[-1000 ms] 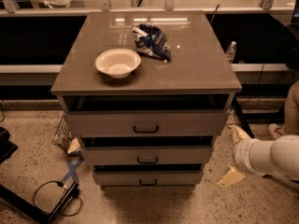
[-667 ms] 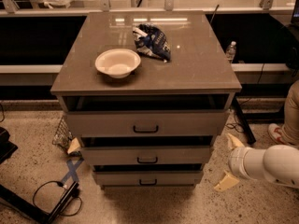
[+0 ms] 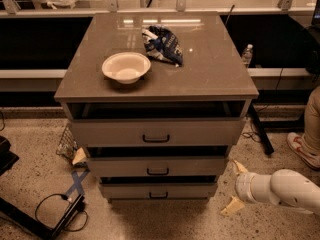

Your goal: Open middle drawer

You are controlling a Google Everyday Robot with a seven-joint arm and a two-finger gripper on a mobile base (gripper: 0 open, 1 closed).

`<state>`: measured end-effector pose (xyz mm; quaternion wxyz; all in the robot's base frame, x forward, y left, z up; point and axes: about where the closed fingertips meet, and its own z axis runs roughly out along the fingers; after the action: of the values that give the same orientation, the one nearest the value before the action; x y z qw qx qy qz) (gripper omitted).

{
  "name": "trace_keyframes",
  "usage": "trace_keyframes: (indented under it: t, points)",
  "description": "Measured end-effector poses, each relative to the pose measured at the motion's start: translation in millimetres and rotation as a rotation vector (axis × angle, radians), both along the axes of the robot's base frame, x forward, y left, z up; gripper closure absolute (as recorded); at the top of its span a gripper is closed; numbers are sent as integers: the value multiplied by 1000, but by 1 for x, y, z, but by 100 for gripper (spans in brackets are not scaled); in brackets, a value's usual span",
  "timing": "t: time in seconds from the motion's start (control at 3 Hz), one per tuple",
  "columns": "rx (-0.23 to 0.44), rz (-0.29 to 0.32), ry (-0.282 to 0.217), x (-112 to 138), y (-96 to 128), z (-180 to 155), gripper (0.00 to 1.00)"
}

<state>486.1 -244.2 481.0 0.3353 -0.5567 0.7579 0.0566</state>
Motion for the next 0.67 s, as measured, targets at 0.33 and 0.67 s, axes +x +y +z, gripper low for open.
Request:
trace_keyframes:
  t: [0.33, 0.67]
  points:
    - [3, 0, 4, -1, 1, -2, 0]
    - [-30, 29, 15, 8, 14, -6, 0]
